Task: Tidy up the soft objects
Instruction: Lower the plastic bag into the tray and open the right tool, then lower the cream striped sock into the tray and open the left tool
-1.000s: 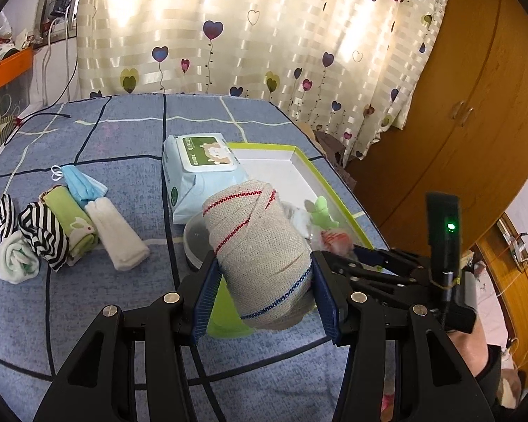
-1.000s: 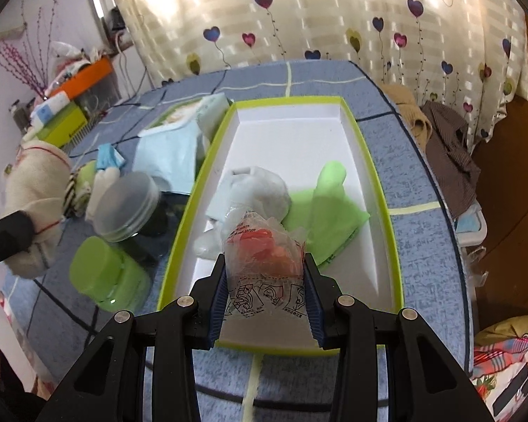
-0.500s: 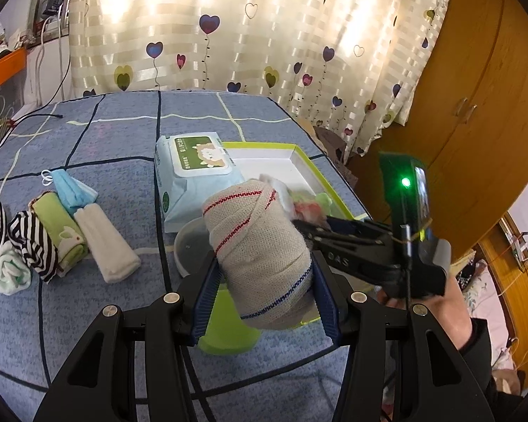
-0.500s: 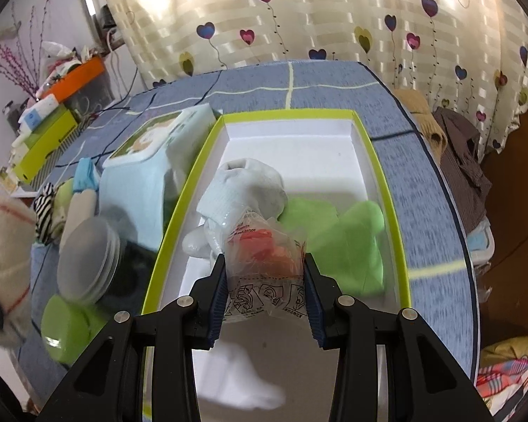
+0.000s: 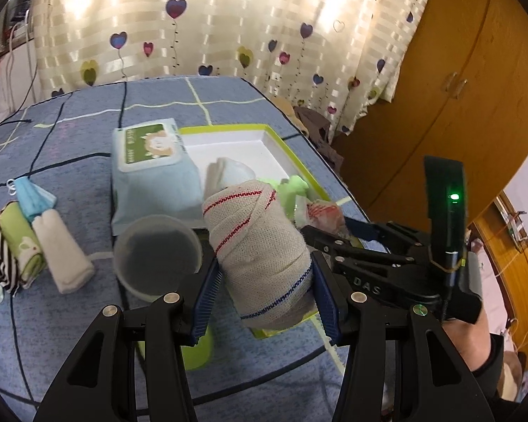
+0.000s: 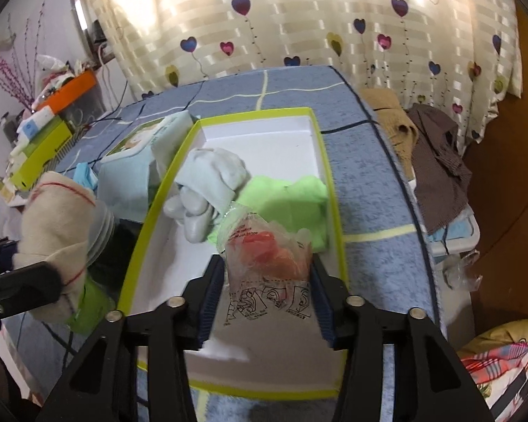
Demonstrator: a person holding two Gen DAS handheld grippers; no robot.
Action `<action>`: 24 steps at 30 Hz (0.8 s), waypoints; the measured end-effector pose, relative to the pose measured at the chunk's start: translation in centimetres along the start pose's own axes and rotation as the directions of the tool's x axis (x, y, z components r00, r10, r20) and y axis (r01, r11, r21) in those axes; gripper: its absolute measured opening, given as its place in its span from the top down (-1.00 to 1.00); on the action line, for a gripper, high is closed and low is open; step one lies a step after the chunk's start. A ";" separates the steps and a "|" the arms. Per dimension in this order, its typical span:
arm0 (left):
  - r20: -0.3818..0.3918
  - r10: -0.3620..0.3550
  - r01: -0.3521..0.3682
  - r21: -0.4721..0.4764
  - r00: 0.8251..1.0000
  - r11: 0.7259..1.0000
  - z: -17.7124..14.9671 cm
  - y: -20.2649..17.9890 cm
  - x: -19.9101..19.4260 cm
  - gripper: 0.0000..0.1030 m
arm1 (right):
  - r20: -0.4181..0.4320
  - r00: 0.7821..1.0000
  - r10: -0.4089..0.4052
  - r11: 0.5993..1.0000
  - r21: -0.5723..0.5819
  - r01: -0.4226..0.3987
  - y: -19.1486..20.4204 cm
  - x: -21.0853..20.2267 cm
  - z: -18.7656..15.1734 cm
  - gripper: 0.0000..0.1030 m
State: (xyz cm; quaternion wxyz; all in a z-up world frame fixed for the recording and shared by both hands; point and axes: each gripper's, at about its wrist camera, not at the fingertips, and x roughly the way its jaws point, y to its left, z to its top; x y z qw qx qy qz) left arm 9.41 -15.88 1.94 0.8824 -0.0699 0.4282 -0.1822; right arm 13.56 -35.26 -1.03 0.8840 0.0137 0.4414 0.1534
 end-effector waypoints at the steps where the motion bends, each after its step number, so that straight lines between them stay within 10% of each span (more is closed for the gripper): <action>1: -0.007 0.000 0.000 0.002 1.000 1.000 0.1 -0.2 0.3 0.00 | 0.006 1.000 -0.003 1.000 0.001 0.003 -0.1 -0.2 -0.1 -0.03; 24: -0.082 0.026 -0.021 0.052 0.996 0.998 1.2 -1.9 5.4 -0.02 | 0.077 0.997 0.002 0.999 0.037 -0.005 -2.4 -3.3 -0.5 -0.14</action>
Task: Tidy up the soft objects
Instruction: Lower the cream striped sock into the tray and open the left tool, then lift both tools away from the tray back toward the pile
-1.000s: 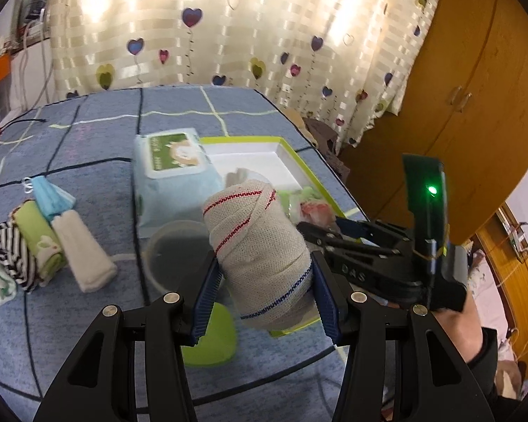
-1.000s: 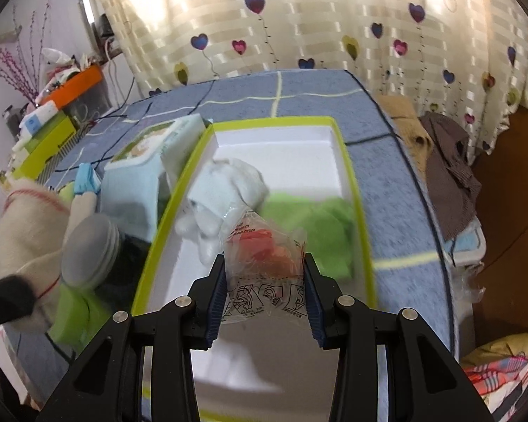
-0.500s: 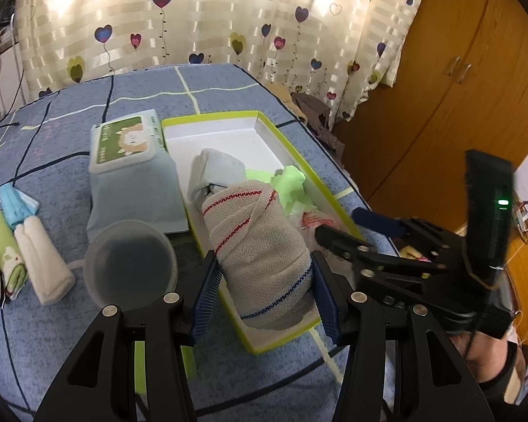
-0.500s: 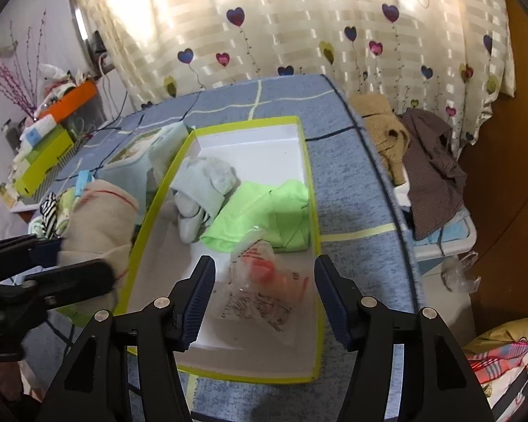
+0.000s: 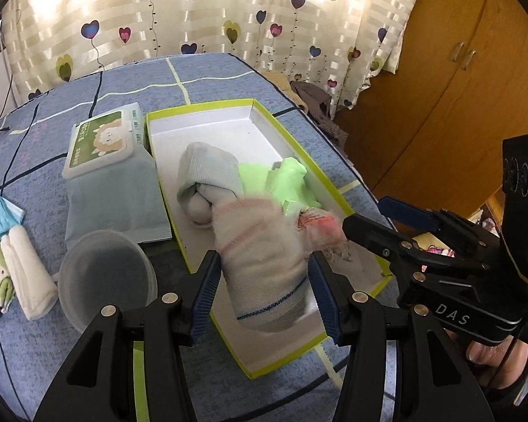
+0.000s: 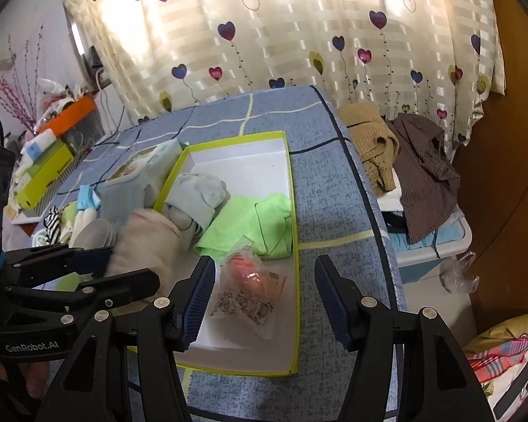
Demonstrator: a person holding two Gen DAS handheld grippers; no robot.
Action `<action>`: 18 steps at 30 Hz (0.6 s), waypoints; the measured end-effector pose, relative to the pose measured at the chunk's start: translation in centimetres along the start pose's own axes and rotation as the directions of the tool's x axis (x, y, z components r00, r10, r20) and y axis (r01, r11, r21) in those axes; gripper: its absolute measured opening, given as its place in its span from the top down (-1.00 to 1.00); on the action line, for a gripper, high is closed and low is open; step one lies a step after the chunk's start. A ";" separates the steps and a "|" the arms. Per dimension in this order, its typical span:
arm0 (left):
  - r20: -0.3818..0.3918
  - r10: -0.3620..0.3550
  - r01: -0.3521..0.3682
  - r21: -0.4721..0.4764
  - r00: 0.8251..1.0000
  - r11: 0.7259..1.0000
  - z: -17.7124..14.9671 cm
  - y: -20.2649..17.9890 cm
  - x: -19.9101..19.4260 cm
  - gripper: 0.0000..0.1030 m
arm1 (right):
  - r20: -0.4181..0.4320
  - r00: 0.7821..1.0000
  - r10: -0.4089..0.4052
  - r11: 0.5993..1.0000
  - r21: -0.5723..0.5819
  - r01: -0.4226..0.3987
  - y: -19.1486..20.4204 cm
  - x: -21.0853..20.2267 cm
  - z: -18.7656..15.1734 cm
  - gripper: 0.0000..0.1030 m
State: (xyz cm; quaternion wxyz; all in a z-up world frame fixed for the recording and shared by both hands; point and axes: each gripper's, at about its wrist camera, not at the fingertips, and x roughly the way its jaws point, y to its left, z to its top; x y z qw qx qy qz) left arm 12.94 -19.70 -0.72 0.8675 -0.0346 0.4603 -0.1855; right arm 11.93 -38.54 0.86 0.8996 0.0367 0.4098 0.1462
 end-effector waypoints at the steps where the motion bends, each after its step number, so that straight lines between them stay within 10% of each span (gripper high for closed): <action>1: 0.008 -0.002 0.002 0.004 1.000 1.000 0.0 0.0 -0.1 -0.02 | 0.003 1.000 -0.002 1.000 -0.001 0.002 0.1 -0.1 -0.1 -0.14; 18: 0.108 -0.059 0.060 -0.005 0.992 0.998 -1.9 0.7 -5.9 -0.02 | 0.044 0.999 -0.007 0.999 -0.039 0.009 3.9 -3.9 -0.5 -0.14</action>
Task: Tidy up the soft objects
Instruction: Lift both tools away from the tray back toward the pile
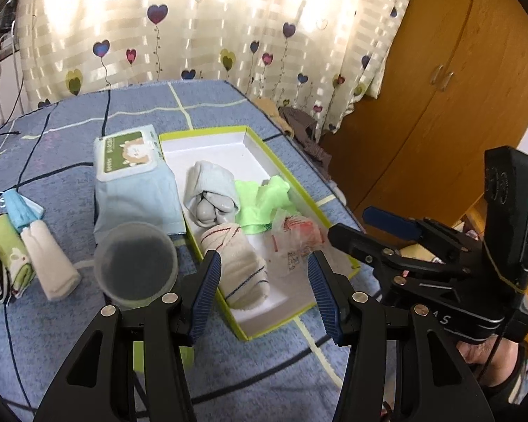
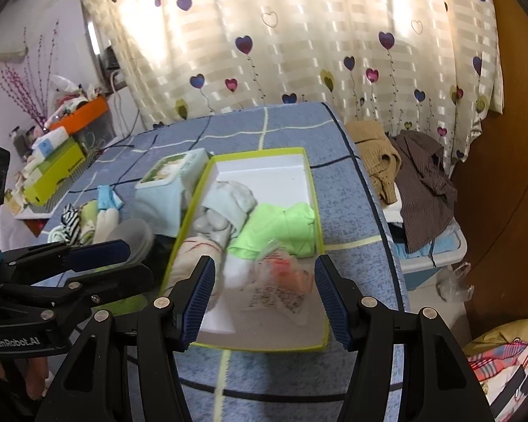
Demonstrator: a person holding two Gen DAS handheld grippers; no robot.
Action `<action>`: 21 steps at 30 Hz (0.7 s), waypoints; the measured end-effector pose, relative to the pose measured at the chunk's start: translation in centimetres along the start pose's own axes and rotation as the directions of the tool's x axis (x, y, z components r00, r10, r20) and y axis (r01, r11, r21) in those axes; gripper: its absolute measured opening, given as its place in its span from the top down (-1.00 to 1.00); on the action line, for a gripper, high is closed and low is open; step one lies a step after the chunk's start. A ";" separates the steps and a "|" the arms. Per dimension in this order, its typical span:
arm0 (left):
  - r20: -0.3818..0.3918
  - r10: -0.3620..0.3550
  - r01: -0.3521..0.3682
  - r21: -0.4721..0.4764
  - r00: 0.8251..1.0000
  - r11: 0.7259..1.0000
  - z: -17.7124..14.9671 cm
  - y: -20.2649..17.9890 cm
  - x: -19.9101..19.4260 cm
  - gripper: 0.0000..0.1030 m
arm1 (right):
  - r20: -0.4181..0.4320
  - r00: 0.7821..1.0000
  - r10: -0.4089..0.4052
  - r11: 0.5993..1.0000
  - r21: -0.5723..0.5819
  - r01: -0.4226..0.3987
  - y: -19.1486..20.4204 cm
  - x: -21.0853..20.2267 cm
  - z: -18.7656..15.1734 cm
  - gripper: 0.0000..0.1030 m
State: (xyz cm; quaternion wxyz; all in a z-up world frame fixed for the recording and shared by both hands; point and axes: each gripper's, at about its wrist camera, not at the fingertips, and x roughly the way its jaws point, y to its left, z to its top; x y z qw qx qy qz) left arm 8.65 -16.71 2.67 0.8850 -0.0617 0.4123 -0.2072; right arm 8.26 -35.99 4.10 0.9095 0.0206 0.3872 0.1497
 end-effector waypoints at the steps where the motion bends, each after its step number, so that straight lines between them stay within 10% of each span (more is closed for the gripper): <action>1: 0.012 -0.003 0.003 0.000 1.000 1.000 -0.1 0.1 -0.6 -0.02 | 0.004 1.000 -0.001 1.000 -0.005 0.001 0.4 -0.4 -0.1 -0.14; 21: 0.073 0.019 -0.013 -0.075 0.997 0.997 -2.7 3.2 -5.8 -0.02 | 0.050 0.999 0.016 0.994 -0.111 -0.010 6.8 -3.9 -0.1 -0.19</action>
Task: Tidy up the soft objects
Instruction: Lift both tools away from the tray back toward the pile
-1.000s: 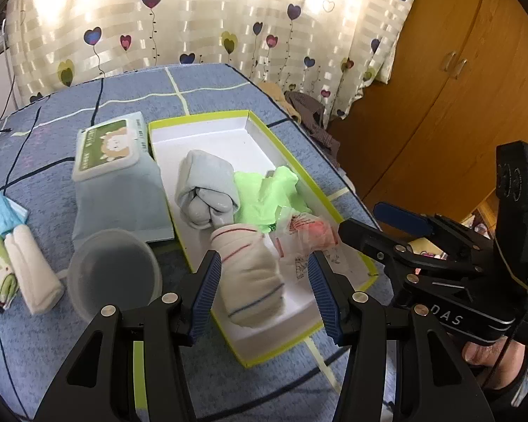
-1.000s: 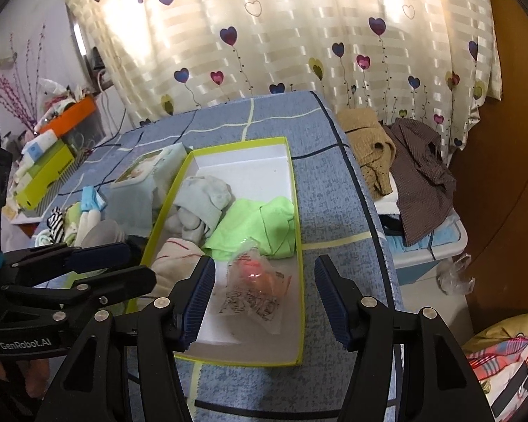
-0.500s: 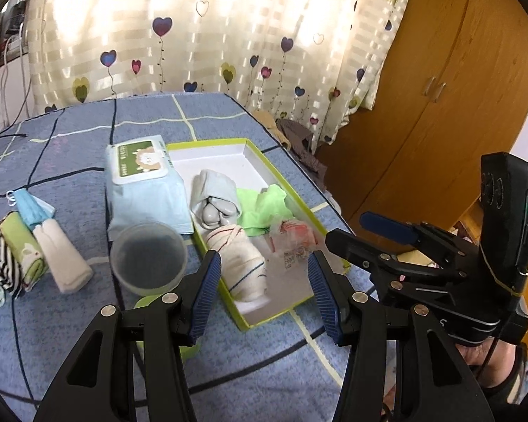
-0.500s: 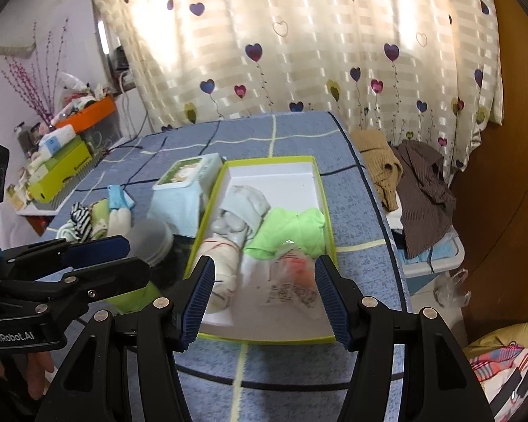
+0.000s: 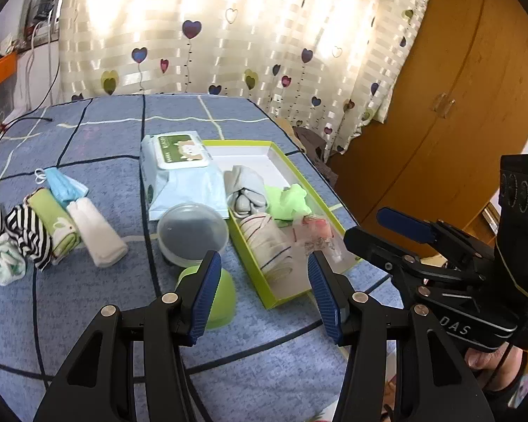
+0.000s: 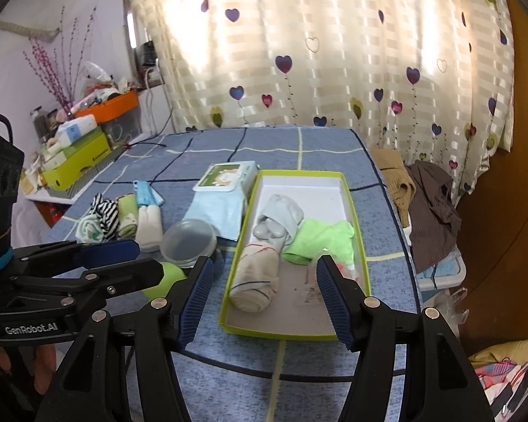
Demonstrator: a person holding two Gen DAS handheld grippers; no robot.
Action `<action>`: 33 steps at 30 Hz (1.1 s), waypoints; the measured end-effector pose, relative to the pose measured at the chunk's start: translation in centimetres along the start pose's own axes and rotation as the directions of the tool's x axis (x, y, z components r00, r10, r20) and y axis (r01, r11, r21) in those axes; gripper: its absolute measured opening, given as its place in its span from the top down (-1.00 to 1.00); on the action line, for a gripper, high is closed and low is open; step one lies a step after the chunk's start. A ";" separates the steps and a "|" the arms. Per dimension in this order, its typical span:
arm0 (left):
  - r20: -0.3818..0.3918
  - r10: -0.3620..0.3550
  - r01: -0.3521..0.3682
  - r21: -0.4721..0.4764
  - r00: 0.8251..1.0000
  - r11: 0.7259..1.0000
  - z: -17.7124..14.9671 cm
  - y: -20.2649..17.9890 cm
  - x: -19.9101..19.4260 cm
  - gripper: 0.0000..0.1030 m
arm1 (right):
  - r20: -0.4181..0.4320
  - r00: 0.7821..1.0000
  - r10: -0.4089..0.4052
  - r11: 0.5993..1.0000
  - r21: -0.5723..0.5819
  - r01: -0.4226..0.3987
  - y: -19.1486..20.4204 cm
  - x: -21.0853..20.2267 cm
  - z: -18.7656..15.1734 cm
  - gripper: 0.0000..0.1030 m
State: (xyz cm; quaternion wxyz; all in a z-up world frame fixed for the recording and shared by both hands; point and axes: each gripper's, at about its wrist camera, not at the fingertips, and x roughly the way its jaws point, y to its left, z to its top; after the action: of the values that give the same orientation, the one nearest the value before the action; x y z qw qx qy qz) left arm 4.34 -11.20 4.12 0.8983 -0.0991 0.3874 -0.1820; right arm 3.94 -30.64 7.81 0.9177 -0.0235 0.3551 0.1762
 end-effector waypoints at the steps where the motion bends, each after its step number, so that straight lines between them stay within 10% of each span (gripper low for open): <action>1: 0.004 0.000 0.000 -0.004 1.000 1.000 0.0 0.2 -0.2 -0.02 | 0.001 1.000 0.000 1.000 -0.004 0.000 0.2 0.0 0.1 -0.19; 33: 0.040 0.063 -0.060 -0.076 0.997 0.995 -1.1 4.6 -2.1 -0.02 | -0.023 0.999 0.048 0.994 -0.092 -0.050 5.2 1.3 1.3 -0.22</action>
State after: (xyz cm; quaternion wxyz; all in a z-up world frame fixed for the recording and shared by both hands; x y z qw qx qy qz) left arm 3.36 -6.14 3.34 0.9072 -0.1243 0.3775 -0.1377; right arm 3.93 -25.18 8.30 0.9074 -0.0592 0.3565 0.2148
